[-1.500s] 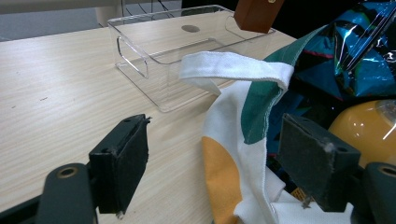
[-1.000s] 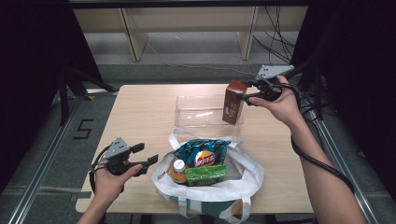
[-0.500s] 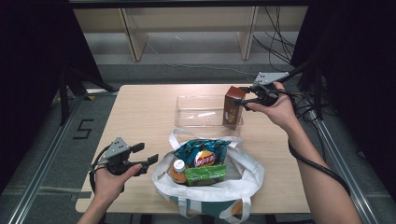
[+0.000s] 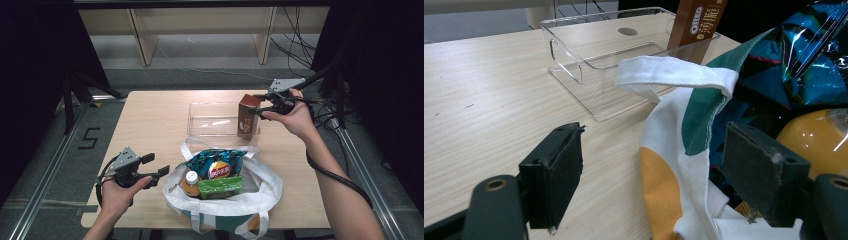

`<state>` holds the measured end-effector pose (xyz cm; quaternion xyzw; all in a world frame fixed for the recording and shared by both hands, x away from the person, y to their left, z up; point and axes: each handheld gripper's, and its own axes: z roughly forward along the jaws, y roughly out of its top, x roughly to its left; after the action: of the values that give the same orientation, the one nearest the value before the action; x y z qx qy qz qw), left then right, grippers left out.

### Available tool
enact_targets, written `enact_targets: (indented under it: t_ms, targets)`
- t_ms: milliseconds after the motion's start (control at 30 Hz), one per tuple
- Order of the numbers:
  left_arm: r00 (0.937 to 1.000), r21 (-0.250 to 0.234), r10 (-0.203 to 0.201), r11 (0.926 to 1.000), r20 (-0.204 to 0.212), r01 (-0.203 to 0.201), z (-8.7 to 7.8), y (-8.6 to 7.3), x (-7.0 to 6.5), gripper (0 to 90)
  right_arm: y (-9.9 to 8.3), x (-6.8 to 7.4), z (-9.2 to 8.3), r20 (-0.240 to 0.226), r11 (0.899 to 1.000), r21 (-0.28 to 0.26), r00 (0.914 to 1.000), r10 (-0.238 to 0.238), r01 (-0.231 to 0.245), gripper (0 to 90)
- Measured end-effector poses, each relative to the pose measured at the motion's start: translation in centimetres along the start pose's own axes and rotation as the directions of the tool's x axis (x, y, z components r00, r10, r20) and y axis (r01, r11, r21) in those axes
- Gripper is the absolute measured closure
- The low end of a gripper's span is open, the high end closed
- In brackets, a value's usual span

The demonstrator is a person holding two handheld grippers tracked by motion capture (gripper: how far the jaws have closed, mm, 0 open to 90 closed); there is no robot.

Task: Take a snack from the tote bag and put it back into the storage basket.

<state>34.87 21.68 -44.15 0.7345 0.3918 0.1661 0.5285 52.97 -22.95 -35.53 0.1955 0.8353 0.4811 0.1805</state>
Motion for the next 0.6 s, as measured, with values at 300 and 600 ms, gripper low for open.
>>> enact_targets:
  t_ms: [300, 600]
  targets:
    - [0.9998, 0.0, 0.018, 0.9998, 0.008, -0.018, 0.0, 0.0, 0.1, 24.0, -0.7, 0.0, 0.4, 0.007, 1.0, 0.006, 0.9997, 0.022, -0.022, 44.0]
    - [0.9999, 0.002, 0.012, 0.9999, 0.007, -0.013, 0.1, 0.0, 0.0, 23.9, -1.5, -0.3, 0.8, 0.006, 0.999, 0.018, 0.9994, 0.034, -0.034, 43.8]
